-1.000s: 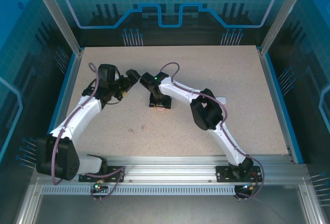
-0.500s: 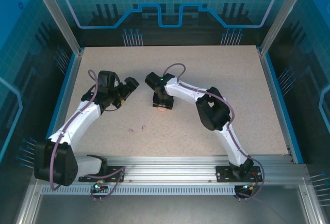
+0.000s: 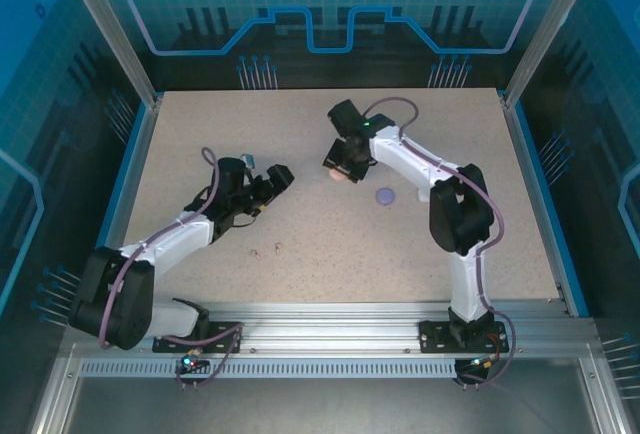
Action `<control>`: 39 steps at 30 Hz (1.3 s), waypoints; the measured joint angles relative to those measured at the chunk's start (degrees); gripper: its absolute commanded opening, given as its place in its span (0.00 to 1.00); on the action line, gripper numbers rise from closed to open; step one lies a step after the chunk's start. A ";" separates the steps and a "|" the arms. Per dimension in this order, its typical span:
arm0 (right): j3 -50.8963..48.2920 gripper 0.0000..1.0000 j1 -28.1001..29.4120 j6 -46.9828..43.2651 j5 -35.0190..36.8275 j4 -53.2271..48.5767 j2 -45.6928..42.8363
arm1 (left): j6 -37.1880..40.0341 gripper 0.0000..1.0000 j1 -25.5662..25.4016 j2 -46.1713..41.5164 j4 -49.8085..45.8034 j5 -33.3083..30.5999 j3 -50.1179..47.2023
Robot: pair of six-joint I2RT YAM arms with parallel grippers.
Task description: Insert the wireless bluetooth earbuds into the charging case
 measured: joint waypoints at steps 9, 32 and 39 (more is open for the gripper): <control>0.00 0.47 -2.16 8.90 -5.55 4.68 -1.40 | -1.29 0.83 -5.44 7.23 20.15 0.81 -1.75; -1.77 0.47 0.83 16.13 -7.34 7.43 -4.72 | -2.93 0.45 -7.87 18.78 33.86 1.81 4.59; -1.86 0.47 1.18 16.39 -7.32 7.78 -4.83 | -2.95 0.39 -7.96 20.04 34.71 1.84 5.99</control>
